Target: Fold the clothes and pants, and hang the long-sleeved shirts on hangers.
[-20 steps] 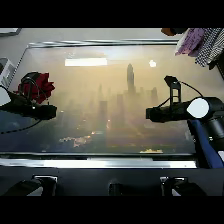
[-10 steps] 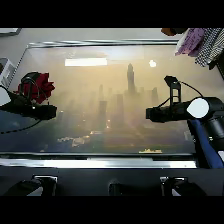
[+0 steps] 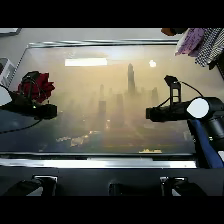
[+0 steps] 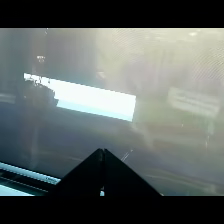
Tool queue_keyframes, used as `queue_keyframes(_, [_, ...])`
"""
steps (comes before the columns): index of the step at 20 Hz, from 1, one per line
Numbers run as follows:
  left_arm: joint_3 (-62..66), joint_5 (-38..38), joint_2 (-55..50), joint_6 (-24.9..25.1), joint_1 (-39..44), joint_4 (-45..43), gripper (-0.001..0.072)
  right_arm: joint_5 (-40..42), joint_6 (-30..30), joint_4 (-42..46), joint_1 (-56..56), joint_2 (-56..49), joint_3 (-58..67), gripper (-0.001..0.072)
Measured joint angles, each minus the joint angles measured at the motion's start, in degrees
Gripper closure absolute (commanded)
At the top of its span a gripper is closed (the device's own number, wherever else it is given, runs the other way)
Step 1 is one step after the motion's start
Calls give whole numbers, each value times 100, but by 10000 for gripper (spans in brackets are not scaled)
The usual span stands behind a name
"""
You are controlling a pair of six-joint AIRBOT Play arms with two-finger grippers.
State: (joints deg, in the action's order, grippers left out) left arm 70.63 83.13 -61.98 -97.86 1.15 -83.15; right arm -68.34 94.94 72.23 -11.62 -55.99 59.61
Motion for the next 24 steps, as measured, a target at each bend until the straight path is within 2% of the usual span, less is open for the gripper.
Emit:
queue_keyframes(3, [131, -151, -238, -555, -179, -669, 29, 92, 50, -4, 0, 0, 0, 685])
queue_keyframes(7, [675, -1128, -1185, -1145, -1082, -1137, 30, 87, 175, -72, 0, 0, 0, 680])
queue_keyframes(10, [1237, -1847, -2317, -1325, -1722, -1182, 30, 57, 214, -107, 0, 0, 0, 674])
queue_keyframes(12, [1596, -2356, -3080, -1384, -2020, -1196, 30, 39, 219, -111, 0, 0, 0, 591])
queue_keyframes(17, [2402, -3311, -4559, -1456, -2341, -1180, 47, -4, 238, -127, 0, 0, 0, 577])
queue_keyframes(18, [2535, -3388, -4750, -1464, -2363, -1143, 174, -4, 238, -127, 0, 0, 0, 577])
queue_keyframes(19, [2656, -3414, -4918, -1467, -2378, -1102, 463, -4, 238, -122, 0, 0, 0, 577])
queue_keyframes(20, [2750, -3399, -5031, -1464, -2391, -1069, 682, -7, 238, -114, 0, 0, 0, 575])
queue_keyframes(22, [2876, -3191, -5152, -1287, -2406, -964, 693, 0, 238, -111, 0, 2, 0, 575])
queue_keyframes(24, [3029, -2778, -5174, -903, -2413, -658, 694, 7, 238, -109, 0, 0, 0, 580])
